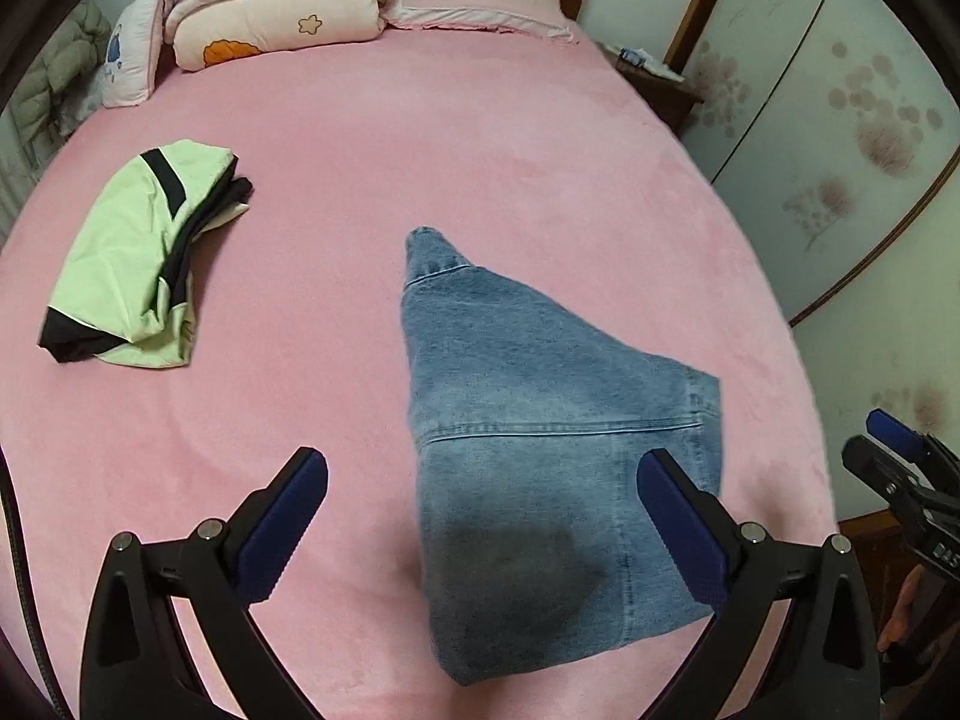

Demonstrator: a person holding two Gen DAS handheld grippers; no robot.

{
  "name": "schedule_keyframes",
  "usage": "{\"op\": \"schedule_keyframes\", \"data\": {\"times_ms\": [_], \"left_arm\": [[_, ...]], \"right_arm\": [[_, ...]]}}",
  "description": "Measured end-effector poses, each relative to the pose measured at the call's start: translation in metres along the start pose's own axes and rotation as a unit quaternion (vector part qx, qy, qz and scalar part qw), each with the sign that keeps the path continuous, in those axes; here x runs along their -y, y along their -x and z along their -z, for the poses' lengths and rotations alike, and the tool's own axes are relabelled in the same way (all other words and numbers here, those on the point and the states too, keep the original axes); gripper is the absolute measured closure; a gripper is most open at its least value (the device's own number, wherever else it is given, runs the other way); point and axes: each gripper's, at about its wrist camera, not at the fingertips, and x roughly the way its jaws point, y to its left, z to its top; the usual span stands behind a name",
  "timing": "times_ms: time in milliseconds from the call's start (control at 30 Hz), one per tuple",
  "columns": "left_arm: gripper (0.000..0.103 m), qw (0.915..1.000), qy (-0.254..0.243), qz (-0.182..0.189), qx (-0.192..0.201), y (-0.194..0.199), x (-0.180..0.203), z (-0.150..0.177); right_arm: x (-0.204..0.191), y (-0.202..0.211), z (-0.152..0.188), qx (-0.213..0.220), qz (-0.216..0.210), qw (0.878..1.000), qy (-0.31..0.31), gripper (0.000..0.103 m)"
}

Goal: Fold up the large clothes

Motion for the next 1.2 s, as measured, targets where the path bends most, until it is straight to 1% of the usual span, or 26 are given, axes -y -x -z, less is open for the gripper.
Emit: {"op": "schedule_keyframes", "data": {"times_ms": [100,133,167,233,267,300,367,433,500,633,700,767,867,933,1000,1067,1100,1133,1200], "left_arm": [[0.001,0.9998,-0.014,-0.005,0.012,-0.007,0.005,0.000],[0.001,0.9998,-0.016,-0.003,0.011,-0.012,0.005,0.001],[0.001,0.9999,-0.016,0.001,0.004,-0.018,0.005,0.002],[0.001,0.9991,-0.017,0.027,-0.026,-0.039,0.001,0.007],[0.001,0.9987,-0.015,0.032,-0.038,-0.046,0.000,0.010],[0.001,0.9981,-0.009,0.034,-0.050,-0.056,-0.003,0.014],[0.001,0.9972,0.002,0.037,-0.065,-0.072,-0.009,0.021],[0.001,0.9965,0.018,0.037,-0.072,-0.089,-0.019,0.029],[0.001,0.9954,0.025,0.042,-0.083,-0.104,-0.026,0.036],[0.001,0.9906,0.025,0.080,-0.108,-0.135,-0.035,0.049],[0.001,0.9860,0.028,0.116,-0.116,-0.147,-0.039,0.053],[0.001,0.9817,0.030,0.141,-0.124,-0.156,-0.041,0.056],[0.001,0.9774,0.021,0.170,-0.125,-0.167,-0.040,0.057],[0.001,0.9758,0.019,0.180,-0.123,-0.173,-0.042,0.059],[0.001,0.9719,0.025,0.198,-0.124,-0.179,-0.046,0.061],[0.001,0.9673,0.034,0.218,-0.126,-0.186,-0.050,0.061],[0.001,0.9644,0.036,0.228,-0.128,-0.189,-0.053,0.062],[0.001,0.9624,0.037,0.236,-0.128,-0.191,-0.055,0.064],[0.001,0.9591,0.035,0.251,-0.127,-0.193,-0.059,0.065]], "right_arm": [[0.005,-0.015,0.004,-0.020,-0.025,0.999,-0.012,0.012],[0.007,-0.023,0.006,-0.028,-0.027,0.999,-0.017,0.012],[0.009,-0.030,0.008,-0.033,-0.028,0.999,-0.019,0.012],[0.014,-0.047,0.014,-0.047,-0.031,0.998,-0.029,0.012],[0.018,-0.056,0.019,-0.052,-0.040,0.997,-0.037,0.012],[0.022,-0.066,0.023,-0.058,-0.050,0.996,-0.045,0.012],[0.028,-0.080,0.031,-0.066,-0.057,0.995,-0.048,0.012],[0.033,-0.098,0.040,-0.078,-0.059,0.994,-0.049,0.012],[0.037,-0.113,0.049,-0.089,-0.071,0.992,-0.055,0.012],[0.051,-0.142,0.066,-0.107,-0.098,0.987,-0.071,0.012],[0.056,-0.154,0.073,-0.114,-0.106,0.985,-0.079,0.012],[0.064,-0.168,0.079,-0.129,-0.123,0.979,-0.095,0.012],[0.071,-0.181,0.085,-0.136,-0.161,0.970,-0.118,0.012],[0.076,-0.188,0.087,-0.131,-0.193,0.963,-0.131,0.012],[0.079,-0.194,0.089,-0.125,-0.216,0.958,-0.141,0.012],[0.081,-0.203,0.089,-0.128,-0.247,0.949,-0.146,0.019],[0.081,-0.207,0.089,-0.130,-0.256,0.947,-0.143,0.029],[0.079,-0.212,0.088,-0.136,-0.269,0.943,-0.141,0.036],[0.077,-0.220,0.087,-0.145,-0.289,0.937,-0.136,0.037]]}}
